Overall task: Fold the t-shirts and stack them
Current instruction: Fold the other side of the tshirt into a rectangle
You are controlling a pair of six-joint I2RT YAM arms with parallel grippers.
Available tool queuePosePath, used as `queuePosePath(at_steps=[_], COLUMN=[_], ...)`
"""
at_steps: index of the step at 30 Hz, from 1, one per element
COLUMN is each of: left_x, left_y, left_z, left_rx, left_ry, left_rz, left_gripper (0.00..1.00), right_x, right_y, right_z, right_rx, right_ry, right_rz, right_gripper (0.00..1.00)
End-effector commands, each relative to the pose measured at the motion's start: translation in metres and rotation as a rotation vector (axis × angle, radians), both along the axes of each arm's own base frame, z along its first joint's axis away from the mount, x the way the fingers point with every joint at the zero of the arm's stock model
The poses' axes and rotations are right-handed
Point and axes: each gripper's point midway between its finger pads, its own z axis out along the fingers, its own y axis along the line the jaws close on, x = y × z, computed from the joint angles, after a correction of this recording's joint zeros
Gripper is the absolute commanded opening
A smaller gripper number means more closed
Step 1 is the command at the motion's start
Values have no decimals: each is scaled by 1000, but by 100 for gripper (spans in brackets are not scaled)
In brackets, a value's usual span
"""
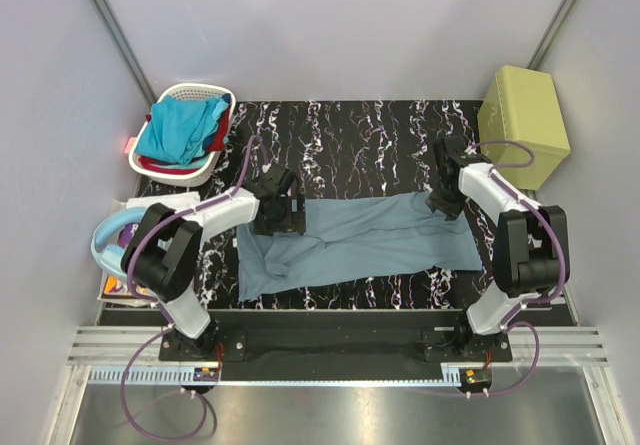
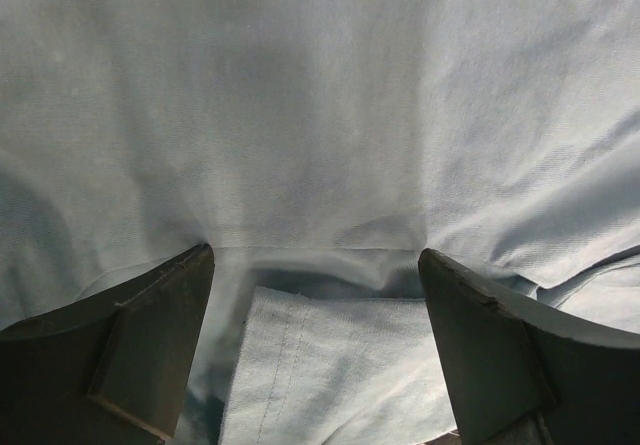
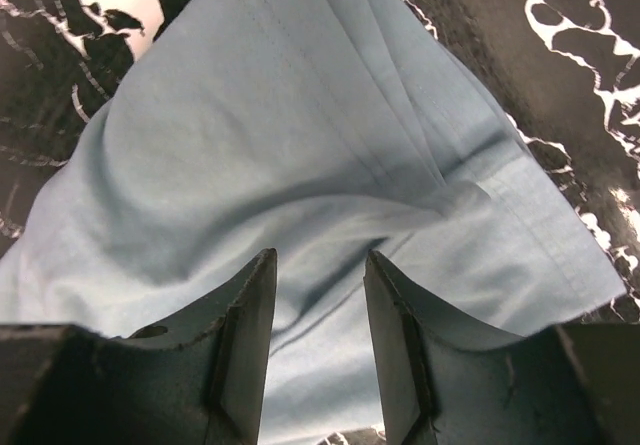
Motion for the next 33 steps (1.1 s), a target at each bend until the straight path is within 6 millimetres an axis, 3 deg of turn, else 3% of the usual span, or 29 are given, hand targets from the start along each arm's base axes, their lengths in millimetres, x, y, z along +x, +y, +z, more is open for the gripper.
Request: queuePosePath(at_steps=[1, 12, 18, 21, 29, 33], left_x=[4, 1, -2, -3, -4, -5], left_y=[-8, -7, -11, -11, -16, -18], left_z=[14, 12, 10, 10, 11, 11], left_rx=[-46, -46, -64, -67, -88, -92], left_ry=[-49, -41, -22, -18, -8, -2], left_rz=[-25, -28, -40, -42, -51, -57], left_gripper=[89, 88, 86, 86, 84, 84], right_x=[16, 14, 1, -9, -43, -51], right_y=[-3, -7, -9, -13, -25, -36], right_z=[-4, -23, -28, -24, -7, 5], right_rx=[-38, -54, -58, -71, -117, -167], right_ry=[-15, 24, 48, 50, 81, 69], right_rz=[-22, -36, -55, -65, -108, -133], right_gripper=[47, 43, 24, 15, 6, 4])
